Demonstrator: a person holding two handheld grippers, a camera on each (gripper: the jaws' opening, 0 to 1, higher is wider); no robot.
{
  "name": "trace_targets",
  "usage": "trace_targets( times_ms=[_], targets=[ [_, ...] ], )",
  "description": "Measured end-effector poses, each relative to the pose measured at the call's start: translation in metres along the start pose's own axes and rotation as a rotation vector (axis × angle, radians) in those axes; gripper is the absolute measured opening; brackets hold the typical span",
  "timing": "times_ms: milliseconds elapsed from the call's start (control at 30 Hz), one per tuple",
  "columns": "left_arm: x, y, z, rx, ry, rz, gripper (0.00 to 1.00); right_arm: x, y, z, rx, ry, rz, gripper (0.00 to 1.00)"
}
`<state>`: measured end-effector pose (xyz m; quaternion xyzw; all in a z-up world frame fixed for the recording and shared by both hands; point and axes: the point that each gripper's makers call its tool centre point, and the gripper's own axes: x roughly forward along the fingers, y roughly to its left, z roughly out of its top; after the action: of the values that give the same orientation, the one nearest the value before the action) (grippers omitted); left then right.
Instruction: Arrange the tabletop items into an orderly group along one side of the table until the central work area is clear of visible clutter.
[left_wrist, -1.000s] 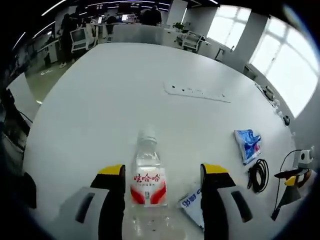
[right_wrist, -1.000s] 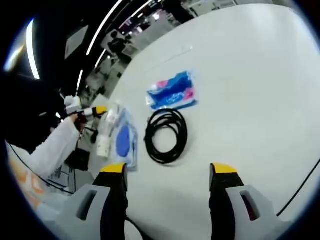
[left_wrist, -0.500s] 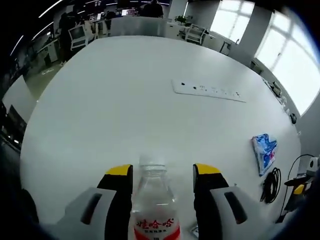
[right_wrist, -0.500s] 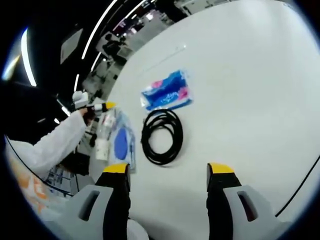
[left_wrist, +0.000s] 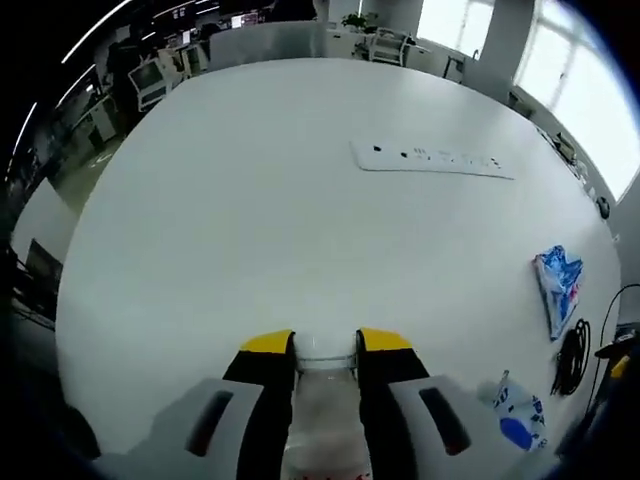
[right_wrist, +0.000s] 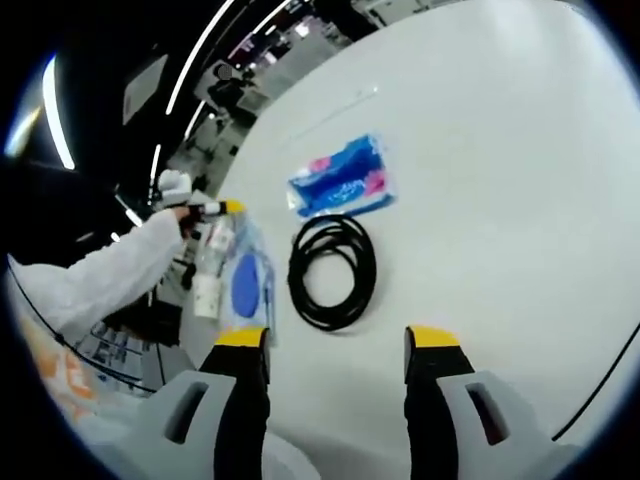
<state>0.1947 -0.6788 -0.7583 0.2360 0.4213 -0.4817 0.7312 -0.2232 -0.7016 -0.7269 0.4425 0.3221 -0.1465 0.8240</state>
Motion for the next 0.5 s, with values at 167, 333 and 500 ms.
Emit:
trace_targets(
  times_ms=[167, 333, 500],
  targets=[
    [-0.028, 0.001, 0.009, -0.010, -0.067, -0.010, 0.21, -0.003, 0.005, 0.000, -0.011, -0.015, 0.013, 0.53],
    [-0.069, 0.005, 0.021, -0.023, -0.163, -0.020, 0.21, -0.005, 0.010, 0.000, -0.033, -0.028, 0.030, 0.52],
    [-0.104, 0.009, 0.026, -0.025, -0.260, -0.019, 0.21, -0.008, 0.015, -0.003, -0.045, -0.041, 0.047, 0.52]
  ],
)
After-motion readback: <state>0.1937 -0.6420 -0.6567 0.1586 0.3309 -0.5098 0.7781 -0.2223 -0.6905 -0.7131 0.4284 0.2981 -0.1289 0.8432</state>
